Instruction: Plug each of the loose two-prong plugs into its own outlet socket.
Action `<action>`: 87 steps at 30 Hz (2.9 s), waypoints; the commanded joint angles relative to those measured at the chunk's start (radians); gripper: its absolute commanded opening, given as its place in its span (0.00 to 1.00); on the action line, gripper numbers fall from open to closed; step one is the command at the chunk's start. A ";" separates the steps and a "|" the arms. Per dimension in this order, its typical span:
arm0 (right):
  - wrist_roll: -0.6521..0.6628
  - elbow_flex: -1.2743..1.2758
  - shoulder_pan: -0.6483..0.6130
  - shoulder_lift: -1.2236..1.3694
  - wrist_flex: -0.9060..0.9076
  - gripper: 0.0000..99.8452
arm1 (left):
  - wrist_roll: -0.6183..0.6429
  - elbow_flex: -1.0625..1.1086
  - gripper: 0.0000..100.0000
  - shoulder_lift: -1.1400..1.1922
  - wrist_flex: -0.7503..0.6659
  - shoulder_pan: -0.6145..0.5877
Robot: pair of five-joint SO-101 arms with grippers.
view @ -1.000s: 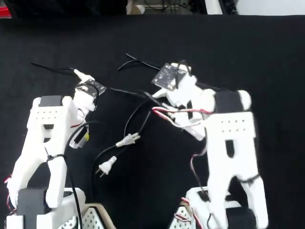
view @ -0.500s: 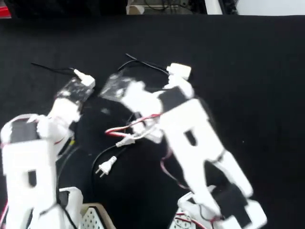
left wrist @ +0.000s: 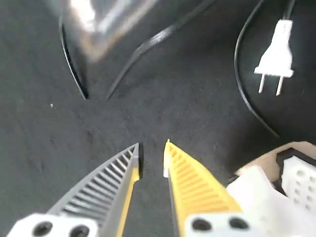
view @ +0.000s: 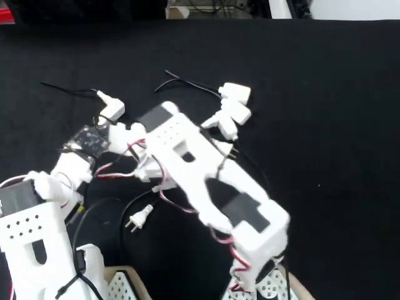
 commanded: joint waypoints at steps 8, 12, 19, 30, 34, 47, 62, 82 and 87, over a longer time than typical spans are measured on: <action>-0.068 -0.288 -0.005 0.143 0.051 0.17 | -0.008 0.070 0.10 -0.008 -0.137 -0.133; -0.100 -0.311 0.057 0.097 0.178 0.17 | 0.048 0.160 0.10 -0.006 -0.267 -0.133; -0.100 -0.308 0.143 -0.019 0.258 0.18 | 0.071 0.197 0.10 -0.012 -0.310 -0.127; -0.256 -0.286 0.267 -0.263 0.354 0.16 | 0.107 0.203 0.10 -0.006 -0.319 -0.047; -0.344 -0.205 0.451 -0.409 0.350 0.02 | 0.144 0.216 0.10 -0.006 -0.382 0.099; -0.264 0.384 0.878 -0.618 0.080 0.04 | 0.041 0.325 0.10 -0.003 -0.687 0.588; -0.269 0.816 0.971 -0.777 -0.236 0.04 | 0.014 0.005 0.33 0.638 -0.798 0.578; -0.339 1.184 0.778 -0.785 -0.629 0.04 | 0.014 -0.199 0.19 0.994 -0.815 0.552; -0.339 1.204 0.778 -0.785 -0.658 0.04 | 0.026 -0.197 0.12 0.939 -0.681 0.553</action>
